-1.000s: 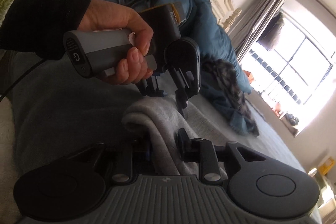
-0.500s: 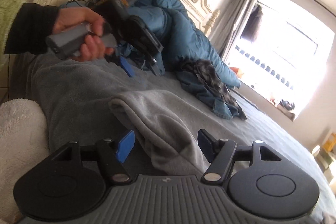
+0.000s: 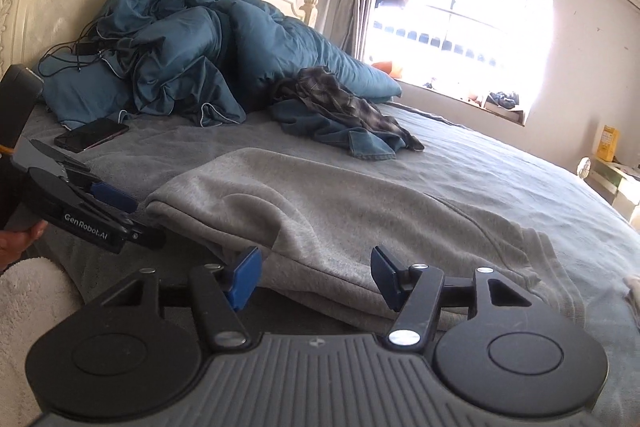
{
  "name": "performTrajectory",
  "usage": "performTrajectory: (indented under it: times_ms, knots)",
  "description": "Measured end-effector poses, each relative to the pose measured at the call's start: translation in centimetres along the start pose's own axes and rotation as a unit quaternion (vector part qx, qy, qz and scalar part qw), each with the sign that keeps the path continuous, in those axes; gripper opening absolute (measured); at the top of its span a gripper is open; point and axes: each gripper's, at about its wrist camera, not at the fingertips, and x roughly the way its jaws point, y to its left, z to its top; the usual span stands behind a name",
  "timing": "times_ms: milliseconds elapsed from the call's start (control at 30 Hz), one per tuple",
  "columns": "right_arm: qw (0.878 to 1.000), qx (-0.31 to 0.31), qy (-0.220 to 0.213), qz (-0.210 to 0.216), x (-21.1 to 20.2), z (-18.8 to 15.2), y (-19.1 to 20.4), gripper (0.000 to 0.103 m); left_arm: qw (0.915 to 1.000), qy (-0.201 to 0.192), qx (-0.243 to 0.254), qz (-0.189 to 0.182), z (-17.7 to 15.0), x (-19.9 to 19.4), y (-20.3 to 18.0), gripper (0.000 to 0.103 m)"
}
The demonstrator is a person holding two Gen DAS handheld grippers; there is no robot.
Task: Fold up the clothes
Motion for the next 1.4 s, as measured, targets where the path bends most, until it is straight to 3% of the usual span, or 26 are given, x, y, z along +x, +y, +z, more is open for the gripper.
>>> performTrajectory:
  times_ms: [133,300,500,533,633,733,833,900,1167,1267,1333,1400]
  knots:
    - [1.0,0.012,0.01,-0.006,-0.2,-0.1,-0.3,0.063,0.9989,-0.032,-0.032,0.012,0.7,0.0,0.6,0.066]
    - [0.999,0.039,0.018,-0.008,-0.6,-0.2,-0.5,0.063,0.9906,-0.04,-0.127,-0.03,1.7,0.2,2.8,0.052]
    - [0.997,0.063,0.028,-0.015,-1.1,-0.7,-1.1,0.063,0.993,-0.01,-0.118,-0.002,0.3,2.0,1.6,0.056]
    - [0.997,0.068,0.029,-0.015,-1.2,-0.8,-1.2,0.063,0.9928,-0.015,-0.119,0.004,0.1,2.1,1.5,0.052]
    - [0.997,0.07,0.033,-0.018,-1.2,-0.9,-1.3,0.063,0.9887,-0.025,-0.148,0.01,0.2,1.9,1.8,0.018]
    - [0.997,0.065,0.032,-0.027,-1.4,-1.0,-1.5,0.063,0.994,-0.038,-0.096,0.036,1.4,0.0,0.9,0.01]
    - [0.997,0.064,0.029,-0.037,-1.3,-1.1,-1.9,0.063,0.9977,-0.024,-0.029,0.056,1.3,-0.6,0.1,0.009]
    - [0.996,0.074,0.035,-0.039,-0.9,-1.4,-2.3,0.063,0.9978,0.006,-0.034,0.056,0.2,0.7,0.6,0.009]
    - [0.991,0.122,0.045,0.023,0.4,-1.8,-3.4,0.053,0.9974,-0.009,-0.05,0.051,-0.5,0.3,0.9,0.011]
    - [0.988,0.14,0.035,0.053,0.7,-1.4,-3.2,0.053,0.9978,-0.011,-0.037,0.054,-0.9,-0.7,0.9,0.017]
    - [0.99,0.126,0.023,0.059,0.7,-1.3,-2.8,0.053,0.9973,-0.009,-0.027,0.067,-1.6,-1.8,0.8,0.029]
    - [0.992,0.106,0.022,0.058,0.9,-1.2,-2.3,0.053,0.9965,-0.016,-0.023,0.079,-2.5,-3.2,0.6,0.029]
